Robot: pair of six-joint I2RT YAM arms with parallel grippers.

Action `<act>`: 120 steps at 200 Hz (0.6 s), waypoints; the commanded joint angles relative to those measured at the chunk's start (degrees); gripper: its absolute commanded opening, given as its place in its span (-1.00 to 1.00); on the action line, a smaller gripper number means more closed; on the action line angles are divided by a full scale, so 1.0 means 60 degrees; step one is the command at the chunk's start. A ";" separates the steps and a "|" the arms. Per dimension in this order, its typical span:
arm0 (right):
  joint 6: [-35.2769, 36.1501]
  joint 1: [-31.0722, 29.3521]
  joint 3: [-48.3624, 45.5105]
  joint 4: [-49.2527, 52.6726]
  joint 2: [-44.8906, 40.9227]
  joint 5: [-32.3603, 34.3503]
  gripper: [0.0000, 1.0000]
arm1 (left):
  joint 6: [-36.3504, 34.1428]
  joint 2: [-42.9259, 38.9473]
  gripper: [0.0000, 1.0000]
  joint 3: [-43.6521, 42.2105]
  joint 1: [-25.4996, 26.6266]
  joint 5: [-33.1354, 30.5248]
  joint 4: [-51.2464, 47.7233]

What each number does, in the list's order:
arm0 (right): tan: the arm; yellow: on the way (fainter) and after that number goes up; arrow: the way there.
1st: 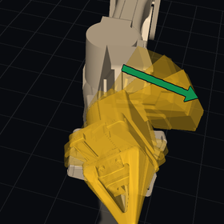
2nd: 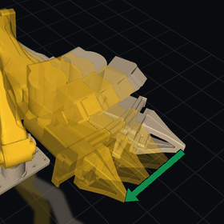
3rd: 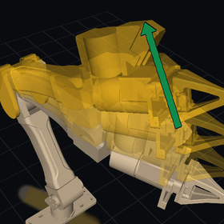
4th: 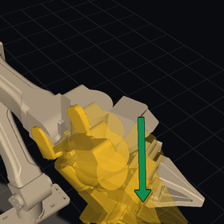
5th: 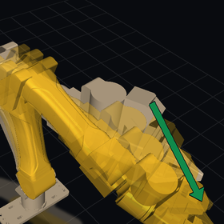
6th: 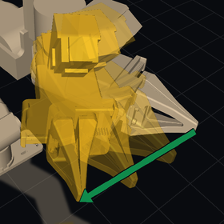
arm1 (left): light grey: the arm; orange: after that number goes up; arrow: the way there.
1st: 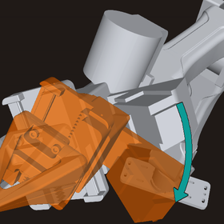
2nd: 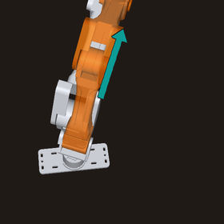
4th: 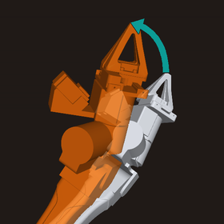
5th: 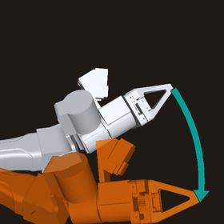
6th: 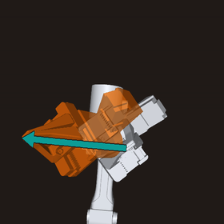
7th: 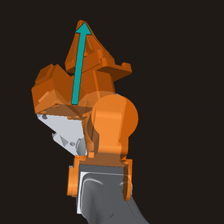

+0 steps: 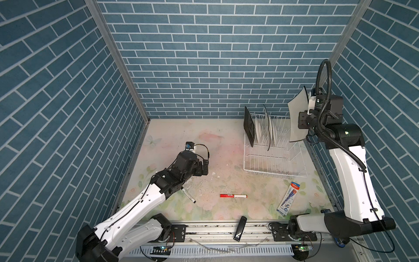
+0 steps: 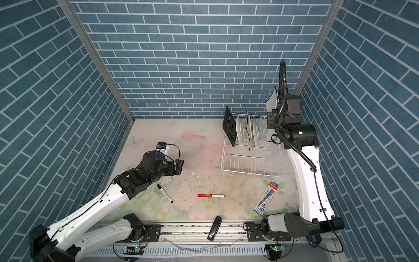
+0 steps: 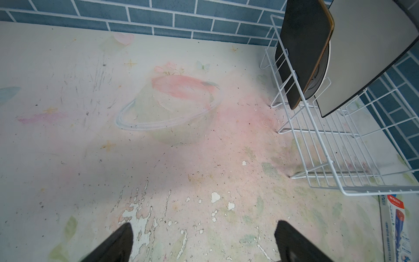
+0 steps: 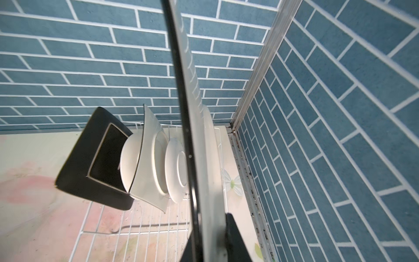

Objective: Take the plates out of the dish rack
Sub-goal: 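Lift the white square plate up out of the rack with the right gripper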

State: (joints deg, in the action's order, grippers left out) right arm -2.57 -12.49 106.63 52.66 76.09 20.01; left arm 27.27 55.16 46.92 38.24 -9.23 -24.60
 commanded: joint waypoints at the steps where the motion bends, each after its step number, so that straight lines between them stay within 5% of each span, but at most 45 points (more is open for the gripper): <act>1: -0.0634 -0.0042 -0.0057 -0.1850 -0.0855 -0.0918 -1.00 | 0.0520 -0.0436 0.99 -0.0202 0.0129 0.0184 -0.0390; 64: -0.2320 -0.0042 -0.1048 -0.2412 -0.2055 -0.2735 -1.00 | 0.1384 -0.1731 0.99 -0.1370 0.0189 0.0274 -0.0175; 120: -0.4654 -0.0154 -0.4126 -0.6503 -0.3183 -0.4414 -1.00 | 0.1446 -0.2170 0.99 -0.1223 0.0190 0.0372 -0.0543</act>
State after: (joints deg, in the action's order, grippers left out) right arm -20.73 -12.78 84.90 37.10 60.38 -0.71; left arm 35.35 43.29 38.74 39.03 -7.22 -25.98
